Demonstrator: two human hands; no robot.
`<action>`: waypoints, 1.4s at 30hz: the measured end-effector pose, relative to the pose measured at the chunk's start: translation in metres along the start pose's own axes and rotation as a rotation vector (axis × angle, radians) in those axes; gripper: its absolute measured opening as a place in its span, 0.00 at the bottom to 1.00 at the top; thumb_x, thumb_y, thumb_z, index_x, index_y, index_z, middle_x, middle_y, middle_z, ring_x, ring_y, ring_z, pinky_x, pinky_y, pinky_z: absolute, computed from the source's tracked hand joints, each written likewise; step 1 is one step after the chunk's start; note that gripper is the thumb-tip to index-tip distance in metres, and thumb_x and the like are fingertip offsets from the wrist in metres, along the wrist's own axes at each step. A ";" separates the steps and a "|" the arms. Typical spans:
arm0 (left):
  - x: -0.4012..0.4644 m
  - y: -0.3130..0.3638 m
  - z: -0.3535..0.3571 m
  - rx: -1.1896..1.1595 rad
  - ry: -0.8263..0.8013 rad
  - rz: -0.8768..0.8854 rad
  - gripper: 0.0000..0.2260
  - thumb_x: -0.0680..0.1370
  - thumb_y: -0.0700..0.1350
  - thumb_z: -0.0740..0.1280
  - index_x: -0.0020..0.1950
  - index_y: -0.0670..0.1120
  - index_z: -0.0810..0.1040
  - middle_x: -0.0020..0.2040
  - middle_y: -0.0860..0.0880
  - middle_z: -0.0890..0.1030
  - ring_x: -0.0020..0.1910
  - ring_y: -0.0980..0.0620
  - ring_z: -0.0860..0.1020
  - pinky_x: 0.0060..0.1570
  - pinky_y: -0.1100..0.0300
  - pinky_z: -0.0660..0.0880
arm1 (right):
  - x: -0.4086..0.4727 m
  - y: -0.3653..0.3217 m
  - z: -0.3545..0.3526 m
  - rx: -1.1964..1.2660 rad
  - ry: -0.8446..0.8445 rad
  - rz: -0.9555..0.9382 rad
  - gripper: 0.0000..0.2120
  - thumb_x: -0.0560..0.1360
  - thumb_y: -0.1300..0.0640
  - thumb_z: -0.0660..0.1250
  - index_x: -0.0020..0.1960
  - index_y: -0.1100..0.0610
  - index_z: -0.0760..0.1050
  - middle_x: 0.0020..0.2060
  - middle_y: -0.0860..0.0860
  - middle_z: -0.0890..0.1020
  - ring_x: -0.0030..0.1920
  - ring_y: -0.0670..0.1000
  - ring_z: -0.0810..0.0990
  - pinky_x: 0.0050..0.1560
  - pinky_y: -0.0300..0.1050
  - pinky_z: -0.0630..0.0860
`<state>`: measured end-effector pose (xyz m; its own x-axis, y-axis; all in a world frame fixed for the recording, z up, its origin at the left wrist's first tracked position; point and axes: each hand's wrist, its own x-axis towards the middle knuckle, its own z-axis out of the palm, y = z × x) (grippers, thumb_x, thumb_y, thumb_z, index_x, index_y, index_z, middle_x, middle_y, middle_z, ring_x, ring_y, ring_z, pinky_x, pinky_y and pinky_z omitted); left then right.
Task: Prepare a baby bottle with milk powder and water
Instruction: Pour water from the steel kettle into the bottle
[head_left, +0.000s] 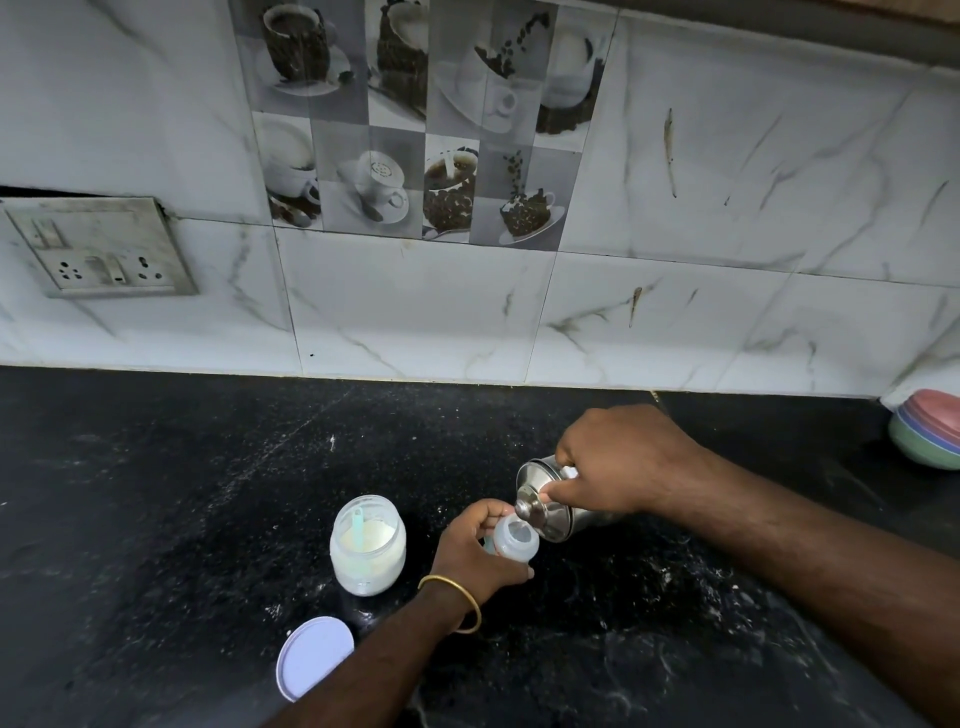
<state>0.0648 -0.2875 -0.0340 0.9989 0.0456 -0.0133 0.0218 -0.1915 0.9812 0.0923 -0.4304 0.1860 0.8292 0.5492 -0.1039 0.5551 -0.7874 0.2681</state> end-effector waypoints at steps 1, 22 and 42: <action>0.000 0.000 0.000 0.001 -0.003 -0.001 0.26 0.54 0.42 0.82 0.49 0.54 0.80 0.48 0.52 0.85 0.50 0.49 0.82 0.54 0.54 0.80 | 0.000 -0.001 0.000 -0.002 0.000 0.000 0.18 0.73 0.34 0.63 0.43 0.48 0.80 0.31 0.44 0.72 0.37 0.50 0.74 0.29 0.40 0.59; 0.000 -0.007 -0.002 -0.048 -0.010 -0.039 0.26 0.53 0.41 0.82 0.48 0.52 0.80 0.48 0.50 0.86 0.50 0.46 0.83 0.53 0.50 0.81 | 0.001 -0.009 -0.007 -0.028 -0.037 -0.030 0.20 0.74 0.35 0.62 0.53 0.48 0.83 0.46 0.46 0.84 0.45 0.52 0.82 0.40 0.45 0.74; 0.001 -0.009 -0.005 -0.050 -0.027 -0.043 0.26 0.54 0.38 0.82 0.49 0.50 0.80 0.47 0.49 0.86 0.46 0.52 0.82 0.47 0.61 0.79 | 0.000 -0.019 -0.016 -0.055 -0.042 -0.042 0.19 0.75 0.37 0.62 0.50 0.50 0.82 0.43 0.48 0.84 0.42 0.52 0.80 0.42 0.46 0.76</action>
<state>0.0652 -0.2810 -0.0422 0.9979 0.0261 -0.0598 0.0629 -0.1408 0.9880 0.0803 -0.4112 0.1959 0.8081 0.5681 -0.1556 0.5857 -0.7468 0.3152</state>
